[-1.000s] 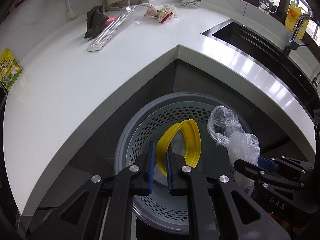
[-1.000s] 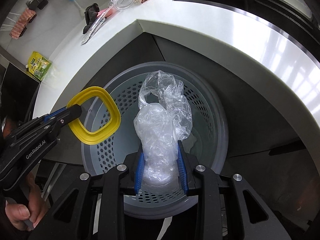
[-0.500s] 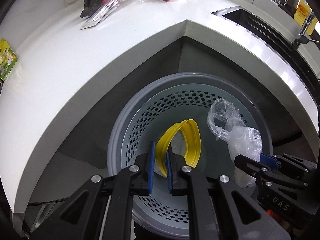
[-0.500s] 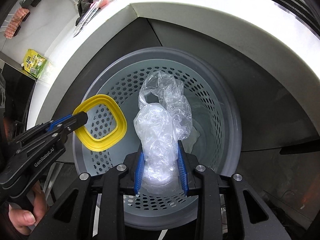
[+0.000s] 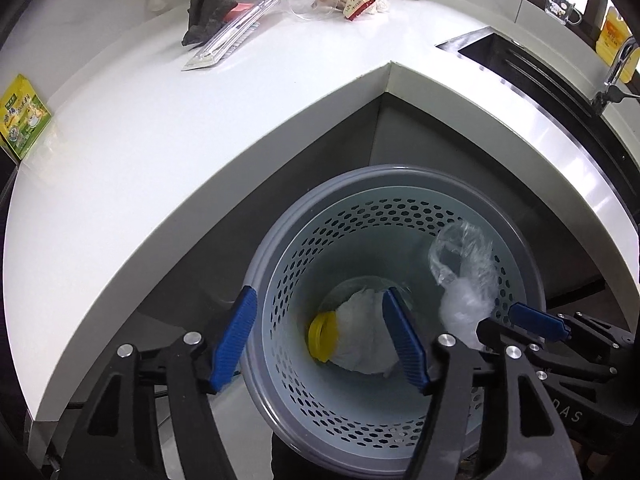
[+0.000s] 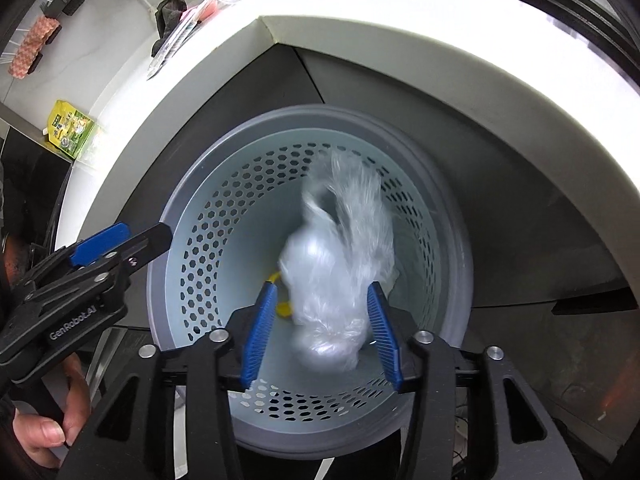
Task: Collect trash
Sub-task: 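Open the right tool to drop the bag while the left tool drops the lid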
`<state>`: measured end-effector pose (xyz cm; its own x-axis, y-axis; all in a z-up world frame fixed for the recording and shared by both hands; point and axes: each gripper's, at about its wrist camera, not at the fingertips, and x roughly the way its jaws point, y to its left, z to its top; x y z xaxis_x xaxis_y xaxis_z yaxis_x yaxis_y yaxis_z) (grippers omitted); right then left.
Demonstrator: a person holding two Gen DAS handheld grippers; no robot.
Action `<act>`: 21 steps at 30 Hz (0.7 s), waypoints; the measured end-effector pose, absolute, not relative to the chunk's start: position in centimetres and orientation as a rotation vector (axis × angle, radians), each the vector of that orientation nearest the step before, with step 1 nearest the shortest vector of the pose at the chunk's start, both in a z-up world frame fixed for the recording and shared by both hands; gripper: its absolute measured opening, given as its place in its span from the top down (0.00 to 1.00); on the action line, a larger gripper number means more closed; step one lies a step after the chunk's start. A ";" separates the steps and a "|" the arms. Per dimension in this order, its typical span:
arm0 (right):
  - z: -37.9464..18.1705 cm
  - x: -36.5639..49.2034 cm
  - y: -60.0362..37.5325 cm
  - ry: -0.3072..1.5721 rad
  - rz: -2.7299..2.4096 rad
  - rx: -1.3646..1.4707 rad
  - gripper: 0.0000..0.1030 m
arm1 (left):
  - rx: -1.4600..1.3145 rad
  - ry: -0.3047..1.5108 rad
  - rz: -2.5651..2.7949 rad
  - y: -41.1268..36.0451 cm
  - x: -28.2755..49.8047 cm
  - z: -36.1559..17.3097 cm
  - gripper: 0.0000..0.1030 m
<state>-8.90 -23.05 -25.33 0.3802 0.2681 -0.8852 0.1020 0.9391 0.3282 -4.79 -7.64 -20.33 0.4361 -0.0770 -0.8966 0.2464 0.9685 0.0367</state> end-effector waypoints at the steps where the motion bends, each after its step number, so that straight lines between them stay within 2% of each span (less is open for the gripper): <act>1: -25.2 -8.9 -23.1 1.183 0.108 0.358 0.55 | 0.171 1.100 -0.200 -7.6 -4.8 -20.2 0.38; 21: -22.3 -9.2 -23.0 1.150 0.129 0.374 0.54 | 0.171 1.071 -0.182 -6.4 -5.1 -16.7 0.38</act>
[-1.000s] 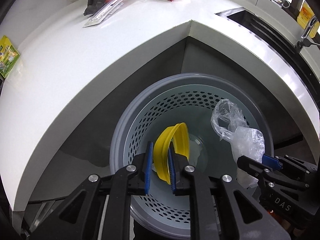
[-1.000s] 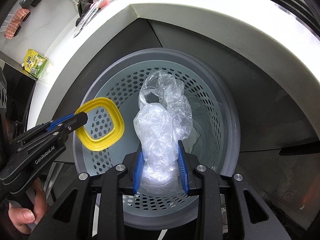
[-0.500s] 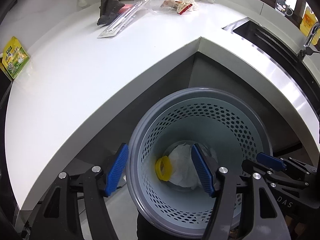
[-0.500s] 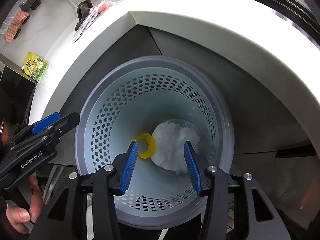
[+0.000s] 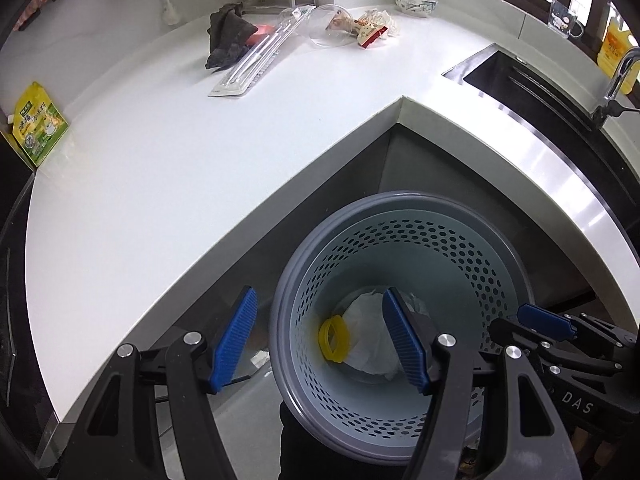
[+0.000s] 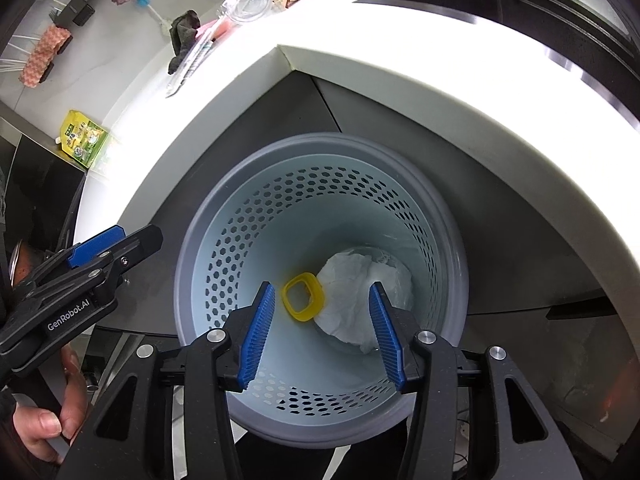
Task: Collect trash
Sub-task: 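Open the right tool to drop the bag while the left tool drops the lid, then move both tools back toward the trash on the counter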
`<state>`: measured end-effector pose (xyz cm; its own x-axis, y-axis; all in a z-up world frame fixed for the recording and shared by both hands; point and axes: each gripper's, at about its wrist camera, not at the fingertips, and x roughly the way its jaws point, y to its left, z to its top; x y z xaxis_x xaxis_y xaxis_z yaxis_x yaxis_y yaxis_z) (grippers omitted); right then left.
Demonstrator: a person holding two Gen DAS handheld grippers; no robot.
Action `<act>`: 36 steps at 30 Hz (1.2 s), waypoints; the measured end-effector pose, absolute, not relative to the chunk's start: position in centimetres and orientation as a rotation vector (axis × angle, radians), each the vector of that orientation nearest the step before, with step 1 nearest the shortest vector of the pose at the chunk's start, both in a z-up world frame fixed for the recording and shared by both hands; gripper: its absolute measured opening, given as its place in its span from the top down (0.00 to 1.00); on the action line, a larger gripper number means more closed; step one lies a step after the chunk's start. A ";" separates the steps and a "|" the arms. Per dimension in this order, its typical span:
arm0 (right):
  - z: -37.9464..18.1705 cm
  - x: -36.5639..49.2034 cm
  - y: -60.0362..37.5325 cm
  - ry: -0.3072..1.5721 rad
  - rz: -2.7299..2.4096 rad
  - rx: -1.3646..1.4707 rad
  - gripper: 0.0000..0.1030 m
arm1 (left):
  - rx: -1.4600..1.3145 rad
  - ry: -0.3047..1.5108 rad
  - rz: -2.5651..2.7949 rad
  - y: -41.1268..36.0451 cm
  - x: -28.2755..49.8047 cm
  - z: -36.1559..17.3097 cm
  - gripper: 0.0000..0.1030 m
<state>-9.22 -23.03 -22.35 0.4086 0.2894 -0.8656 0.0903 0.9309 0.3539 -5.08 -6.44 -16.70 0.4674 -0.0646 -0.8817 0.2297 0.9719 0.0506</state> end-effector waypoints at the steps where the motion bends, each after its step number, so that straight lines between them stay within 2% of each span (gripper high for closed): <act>1: -22.2 -9.3 -23.1 1.149 0.130 0.375 0.54 | 0.172 1.067 -0.183 -6.5 -5.1 -16.4 0.38; 15: -18.7 -10.0 -23.3 1.101 0.139 0.374 0.52 | 0.173 0.999 -0.209 -7.1 -5.3 -12.0 0.32; 18: -17.8 -9.6 -23.1 1.084 0.144 0.369 0.48 | 0.167 0.979 -0.211 -7.0 -5.2 -10.9 0.28; 24: -15.7 -8.5 -23.2 1.036 0.142 0.361 0.47 | 0.165 0.954 -0.215 -6.5 -4.4 -9.2 0.25; 29: -14.2 -7.1 -23.1 1.000 0.131 0.372 0.45 | 0.164 0.912 -0.213 -5.4 -3.1 -7.4 0.19; 36: -12.8 -3.3 -21.6 0.982 0.127 0.363 0.45 | 0.146 0.889 -0.195 -2.9 0.7 -5.7 0.18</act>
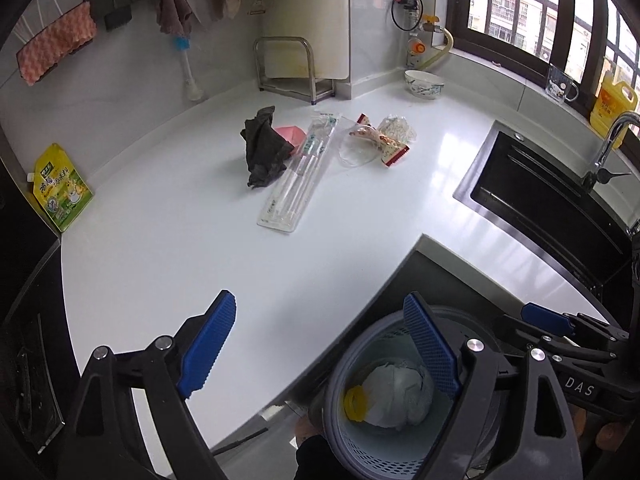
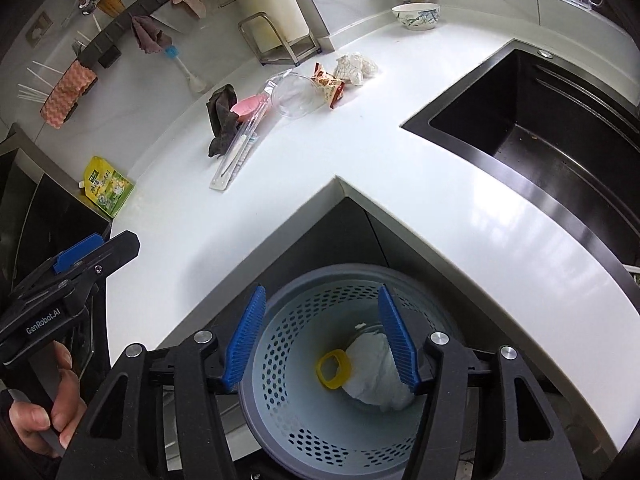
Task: Collect trash
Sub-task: 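Move both tools back toward the trash on the counter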
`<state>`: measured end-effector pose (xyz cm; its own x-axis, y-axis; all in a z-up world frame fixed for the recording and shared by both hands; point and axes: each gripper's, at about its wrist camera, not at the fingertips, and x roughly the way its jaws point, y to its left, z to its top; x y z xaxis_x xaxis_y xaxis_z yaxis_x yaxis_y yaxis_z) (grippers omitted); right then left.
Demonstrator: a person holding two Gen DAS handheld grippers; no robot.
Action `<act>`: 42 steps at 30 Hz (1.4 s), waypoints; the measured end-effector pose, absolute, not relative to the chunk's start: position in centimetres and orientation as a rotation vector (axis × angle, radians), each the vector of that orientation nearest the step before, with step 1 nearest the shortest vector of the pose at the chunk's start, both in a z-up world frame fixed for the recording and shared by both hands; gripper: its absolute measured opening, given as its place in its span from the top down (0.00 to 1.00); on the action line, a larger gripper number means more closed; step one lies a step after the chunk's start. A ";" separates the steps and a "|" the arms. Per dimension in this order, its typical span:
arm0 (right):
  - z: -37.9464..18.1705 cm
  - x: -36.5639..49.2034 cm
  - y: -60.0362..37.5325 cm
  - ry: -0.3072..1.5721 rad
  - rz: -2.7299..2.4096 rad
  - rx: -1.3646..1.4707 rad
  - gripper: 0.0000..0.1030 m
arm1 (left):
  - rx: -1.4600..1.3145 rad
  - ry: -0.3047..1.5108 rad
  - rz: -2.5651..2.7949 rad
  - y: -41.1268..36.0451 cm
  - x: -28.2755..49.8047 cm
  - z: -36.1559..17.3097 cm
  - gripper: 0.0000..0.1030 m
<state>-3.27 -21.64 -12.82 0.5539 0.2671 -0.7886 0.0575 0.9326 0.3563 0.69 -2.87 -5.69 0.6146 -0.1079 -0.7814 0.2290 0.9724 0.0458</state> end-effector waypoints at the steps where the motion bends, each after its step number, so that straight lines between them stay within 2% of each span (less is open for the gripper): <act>1: -12.6 -2.7 -21.3 0.978 0.126 0.360 0.45 | 0.144 0.883 -0.192 -2.5 1.3 -5.5 0.17; 11: -11.2 3.5 -19.5 0.941 0.080 0.349 0.45 | 0.126 0.853 -0.186 0.8 7.9 -4.6 0.16; 26: -11.6 9.5 -18.7 0.924 -0.037 0.382 0.45 | 0.146 0.868 -0.260 2.4 16.3 -6.2 0.16; 42: -11.6 13.3 -18.8 0.909 -0.100 0.397 0.45 | 0.175 0.875 -0.311 2.5 20.8 -6.8 0.16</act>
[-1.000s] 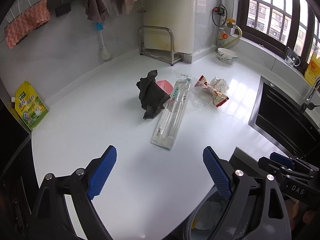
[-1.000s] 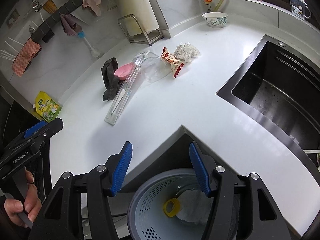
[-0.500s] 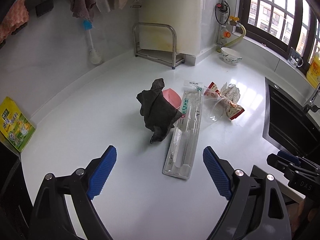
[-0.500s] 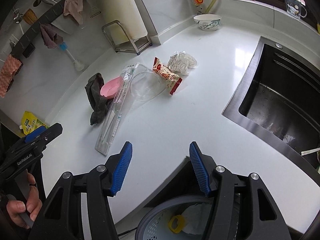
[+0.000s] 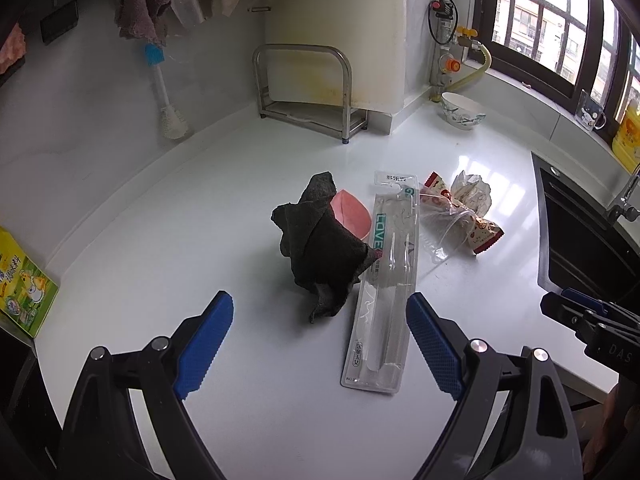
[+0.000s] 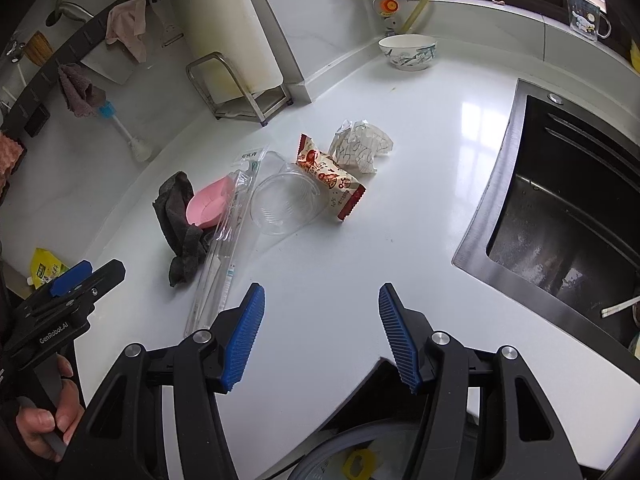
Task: Collect trash
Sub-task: 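Move both tools back toward the trash on the counter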
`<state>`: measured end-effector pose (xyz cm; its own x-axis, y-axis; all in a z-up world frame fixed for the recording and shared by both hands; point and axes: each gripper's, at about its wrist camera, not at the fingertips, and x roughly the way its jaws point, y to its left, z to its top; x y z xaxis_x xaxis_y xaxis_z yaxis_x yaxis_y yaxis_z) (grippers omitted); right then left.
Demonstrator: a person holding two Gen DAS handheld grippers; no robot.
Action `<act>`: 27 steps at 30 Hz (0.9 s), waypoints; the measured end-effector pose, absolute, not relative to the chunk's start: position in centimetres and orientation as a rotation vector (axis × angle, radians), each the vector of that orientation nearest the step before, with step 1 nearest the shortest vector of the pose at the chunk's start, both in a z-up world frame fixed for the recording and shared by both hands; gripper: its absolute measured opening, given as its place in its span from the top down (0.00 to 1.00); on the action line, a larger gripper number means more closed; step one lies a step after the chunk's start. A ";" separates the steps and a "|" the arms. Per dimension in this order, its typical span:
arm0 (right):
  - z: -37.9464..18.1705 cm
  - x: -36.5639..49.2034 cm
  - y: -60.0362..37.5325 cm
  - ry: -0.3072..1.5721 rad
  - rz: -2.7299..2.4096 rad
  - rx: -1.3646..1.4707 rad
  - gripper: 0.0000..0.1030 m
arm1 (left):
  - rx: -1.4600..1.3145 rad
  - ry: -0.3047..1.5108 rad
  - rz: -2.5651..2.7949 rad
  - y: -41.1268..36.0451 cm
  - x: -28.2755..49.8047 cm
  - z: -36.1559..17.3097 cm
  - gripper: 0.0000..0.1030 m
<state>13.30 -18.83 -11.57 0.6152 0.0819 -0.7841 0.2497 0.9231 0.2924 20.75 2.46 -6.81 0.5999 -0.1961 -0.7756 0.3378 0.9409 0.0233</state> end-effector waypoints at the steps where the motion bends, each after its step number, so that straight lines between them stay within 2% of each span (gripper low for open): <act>1: -11.6 13.6 -18.8 0.911 -0.101 0.396 0.45 | 0.174 0.876 -0.314 2.5 21.0 -6.9 0.16; 27: -13.4 20.3 -19.6 0.941 -0.091 0.381 0.44 | 0.169 0.915 -0.288 2.9 24.6 -9.2 0.16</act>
<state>20.28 -19.63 -13.36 0.5906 0.0883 -0.8021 0.2398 0.9299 0.2789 24.60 2.87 -9.23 0.5752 -0.1731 -0.7995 0.3161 0.9485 0.0221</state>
